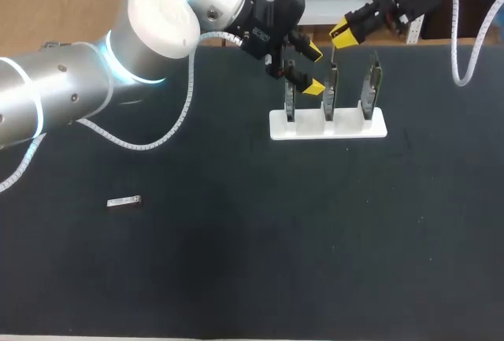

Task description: Pick up the optical module with the left hand, and insert it into the network port with the right hand.

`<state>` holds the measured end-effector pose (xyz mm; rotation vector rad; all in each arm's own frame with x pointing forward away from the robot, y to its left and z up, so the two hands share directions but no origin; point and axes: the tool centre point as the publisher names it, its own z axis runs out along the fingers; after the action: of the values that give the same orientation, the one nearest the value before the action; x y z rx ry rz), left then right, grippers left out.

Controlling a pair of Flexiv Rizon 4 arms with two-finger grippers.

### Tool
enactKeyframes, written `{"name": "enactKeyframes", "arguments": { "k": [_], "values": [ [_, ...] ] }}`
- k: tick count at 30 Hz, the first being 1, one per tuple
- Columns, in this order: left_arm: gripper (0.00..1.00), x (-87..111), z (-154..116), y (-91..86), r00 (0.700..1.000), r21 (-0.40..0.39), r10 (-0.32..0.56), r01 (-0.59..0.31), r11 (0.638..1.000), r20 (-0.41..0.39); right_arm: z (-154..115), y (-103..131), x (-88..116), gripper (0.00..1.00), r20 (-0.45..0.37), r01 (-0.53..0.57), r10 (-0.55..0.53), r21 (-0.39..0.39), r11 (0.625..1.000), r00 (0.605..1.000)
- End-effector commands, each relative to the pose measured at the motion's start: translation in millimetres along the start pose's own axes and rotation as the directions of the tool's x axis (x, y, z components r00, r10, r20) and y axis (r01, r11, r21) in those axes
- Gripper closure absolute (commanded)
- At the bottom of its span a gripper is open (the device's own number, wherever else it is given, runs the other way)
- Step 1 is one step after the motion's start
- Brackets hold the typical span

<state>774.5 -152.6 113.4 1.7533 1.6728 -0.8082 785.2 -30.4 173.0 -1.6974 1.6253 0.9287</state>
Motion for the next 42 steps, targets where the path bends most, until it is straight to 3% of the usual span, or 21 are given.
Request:
{"name": "enactKeyframes", "arguments": {
  "k": [1, 42],
  "values": [
    [0.00, -0.8, 0.7, 3.0, 1.000, 0.005, 0.000, 0.000, 1.000, -0.004, -0.8, 1.0, -0.8, 1.00, 0.001, 0.001, -0.001, 0.003, 1.000, 1.000],
    [0.00, -0.8, 0.7, 3.0, 1.000, 0.005, 0.000, 0.000, 1.000, -0.004, 2.4, 8.0, -1.4, 1.00, 0.002, -0.011, 0.011, -0.016, 1.000, 1.000]
  ]
}}
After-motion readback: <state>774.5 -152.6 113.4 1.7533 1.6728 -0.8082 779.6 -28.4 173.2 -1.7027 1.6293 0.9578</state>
